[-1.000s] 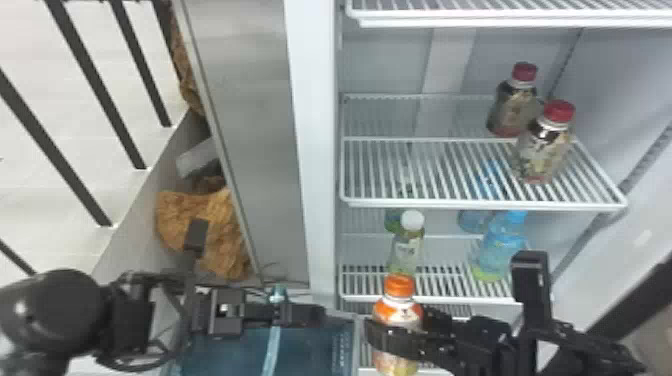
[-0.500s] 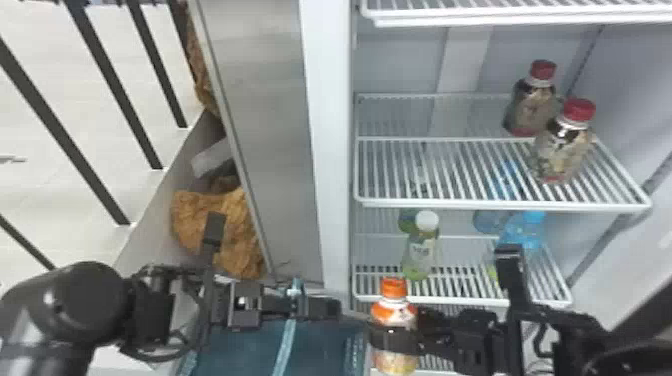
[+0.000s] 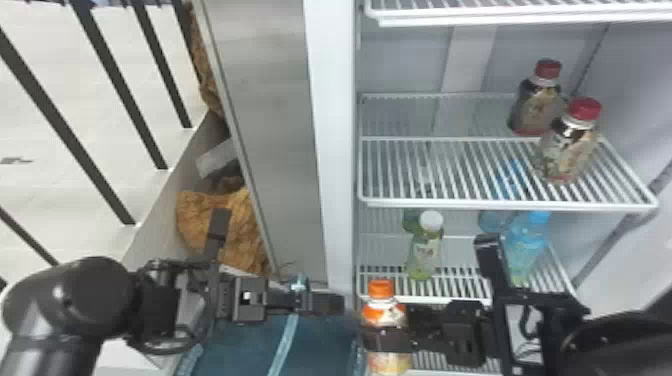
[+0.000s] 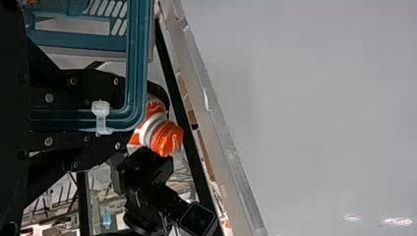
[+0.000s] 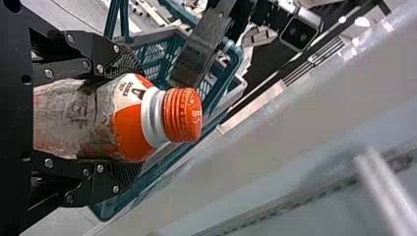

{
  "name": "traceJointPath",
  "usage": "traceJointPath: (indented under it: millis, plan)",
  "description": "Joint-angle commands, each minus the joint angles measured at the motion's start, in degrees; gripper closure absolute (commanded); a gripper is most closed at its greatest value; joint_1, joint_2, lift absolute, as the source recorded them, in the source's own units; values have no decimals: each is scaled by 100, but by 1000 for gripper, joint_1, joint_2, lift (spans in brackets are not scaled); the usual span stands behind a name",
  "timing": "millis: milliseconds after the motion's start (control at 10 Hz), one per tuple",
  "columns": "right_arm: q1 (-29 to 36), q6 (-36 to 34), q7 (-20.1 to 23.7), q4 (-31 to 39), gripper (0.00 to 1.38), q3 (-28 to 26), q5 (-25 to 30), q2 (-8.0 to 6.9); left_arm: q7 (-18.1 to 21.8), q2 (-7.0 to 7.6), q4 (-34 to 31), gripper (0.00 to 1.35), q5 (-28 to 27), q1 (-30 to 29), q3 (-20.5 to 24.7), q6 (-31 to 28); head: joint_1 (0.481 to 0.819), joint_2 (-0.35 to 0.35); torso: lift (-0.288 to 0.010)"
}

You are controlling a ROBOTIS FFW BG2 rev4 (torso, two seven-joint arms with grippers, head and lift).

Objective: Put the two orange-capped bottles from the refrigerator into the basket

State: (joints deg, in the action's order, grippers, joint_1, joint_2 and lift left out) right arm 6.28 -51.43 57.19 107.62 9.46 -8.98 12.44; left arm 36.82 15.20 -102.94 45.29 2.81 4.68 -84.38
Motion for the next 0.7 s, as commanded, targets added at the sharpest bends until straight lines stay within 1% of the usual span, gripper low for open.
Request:
traceJointPath:
  millis: [0, 100, 200, 300, 500, 600]
  plan:
    - [32, -215, 108, 298, 832, 82, 99, 31, -8, 1, 49, 1207, -4, 0, 0, 15, 695, 78, -40]
    - [74, -454, 196, 579, 832, 82, 281, 48, -8, 1, 49, 1207, -4, 0, 0, 15, 695, 87, -40]
    - [102, -595, 258, 720, 832, 105, 373, 75, -8, 1, 49, 1207, 7, 14, 0, 15, 695, 91, -40]
    - [32, -637, 311, 663, 832, 173, 419, 84, -8, 1, 49, 1207, 7, 14, -11, 15, 695, 91, -40]
    - [-390, -637, 548, 326, 832, 642, 544, 110, -8, 1, 63, 1207, 30, 28, -34, 15, 695, 97, -40]
    - [-530, -637, 636, 242, 832, 802, 601, 119, -8, 1, 77, 1207, 30, 43, -46, 29, 695, 113, -40]
